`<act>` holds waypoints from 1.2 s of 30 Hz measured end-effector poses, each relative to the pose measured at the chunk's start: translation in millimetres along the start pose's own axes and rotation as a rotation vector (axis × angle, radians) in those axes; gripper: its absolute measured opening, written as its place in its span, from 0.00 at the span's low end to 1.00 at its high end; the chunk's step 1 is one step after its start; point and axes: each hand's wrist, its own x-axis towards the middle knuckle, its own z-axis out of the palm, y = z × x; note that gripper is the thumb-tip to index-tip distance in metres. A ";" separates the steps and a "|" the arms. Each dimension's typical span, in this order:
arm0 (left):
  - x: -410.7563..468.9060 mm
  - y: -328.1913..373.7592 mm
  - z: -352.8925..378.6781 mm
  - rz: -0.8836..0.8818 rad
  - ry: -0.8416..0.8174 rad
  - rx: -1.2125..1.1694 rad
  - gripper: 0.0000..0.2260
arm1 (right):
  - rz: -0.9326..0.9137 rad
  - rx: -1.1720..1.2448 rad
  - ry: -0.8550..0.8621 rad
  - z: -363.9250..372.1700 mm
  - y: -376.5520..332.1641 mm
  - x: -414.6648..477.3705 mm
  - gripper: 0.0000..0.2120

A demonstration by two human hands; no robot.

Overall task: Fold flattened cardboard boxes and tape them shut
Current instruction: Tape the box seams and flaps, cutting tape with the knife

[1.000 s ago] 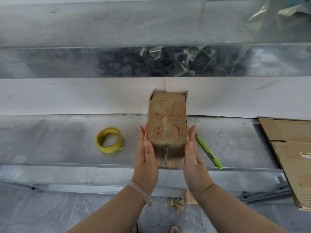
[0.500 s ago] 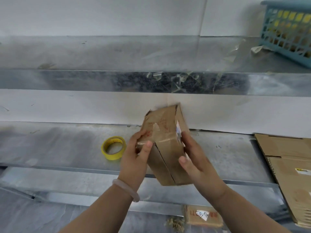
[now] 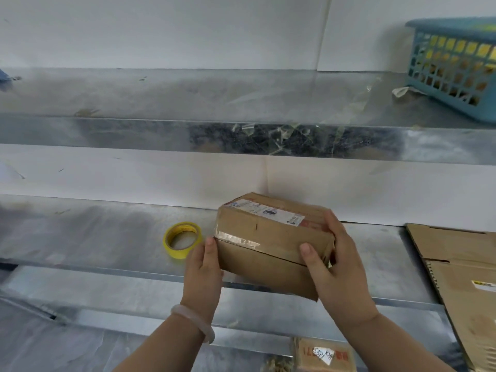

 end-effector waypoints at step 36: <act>43.0 -36.2 -18.5 0.338 -0.513 0.211 0.27 | -0.320 -0.372 -0.606 37.1 0.9 57.6 0.33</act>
